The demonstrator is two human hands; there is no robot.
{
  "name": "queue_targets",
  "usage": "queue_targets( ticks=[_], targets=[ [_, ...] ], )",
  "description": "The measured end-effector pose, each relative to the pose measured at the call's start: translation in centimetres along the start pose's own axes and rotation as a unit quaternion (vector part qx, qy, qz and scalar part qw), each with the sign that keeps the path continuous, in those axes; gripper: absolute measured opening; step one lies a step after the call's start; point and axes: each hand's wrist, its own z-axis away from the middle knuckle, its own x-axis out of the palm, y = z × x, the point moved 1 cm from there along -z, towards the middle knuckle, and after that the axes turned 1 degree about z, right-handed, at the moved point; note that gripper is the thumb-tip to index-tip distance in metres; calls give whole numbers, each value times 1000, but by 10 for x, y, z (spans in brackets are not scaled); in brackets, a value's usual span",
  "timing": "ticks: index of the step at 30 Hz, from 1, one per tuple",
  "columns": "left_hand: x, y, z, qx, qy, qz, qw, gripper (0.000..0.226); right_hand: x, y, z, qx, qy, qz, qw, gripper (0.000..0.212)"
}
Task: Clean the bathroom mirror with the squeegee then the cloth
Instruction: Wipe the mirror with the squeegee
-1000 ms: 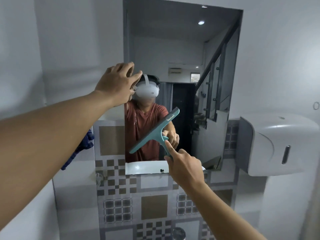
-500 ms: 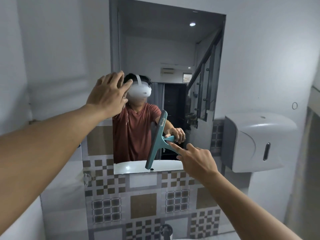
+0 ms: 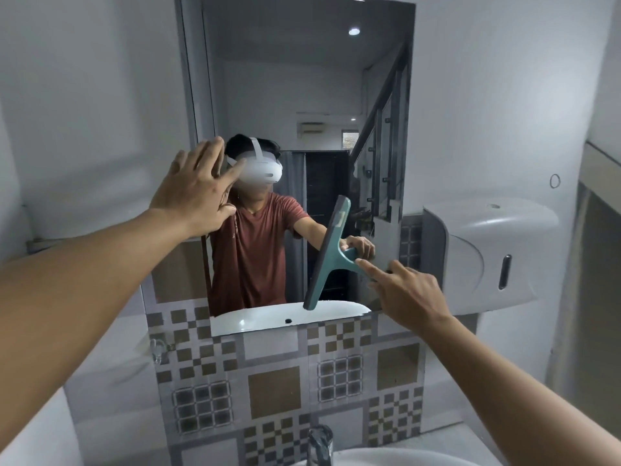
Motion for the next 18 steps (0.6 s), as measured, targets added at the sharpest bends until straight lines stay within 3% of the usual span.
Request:
queue_targets(
  ticks=[9,18],
  targets=[
    [3,0,0,-4,1,6,1000,94,6,13,22,123,-38,-52,990,54],
    [3,0,1,-2,12,19,1000,94,30,-17,47,272,-85,-190,939,51]
  ],
)
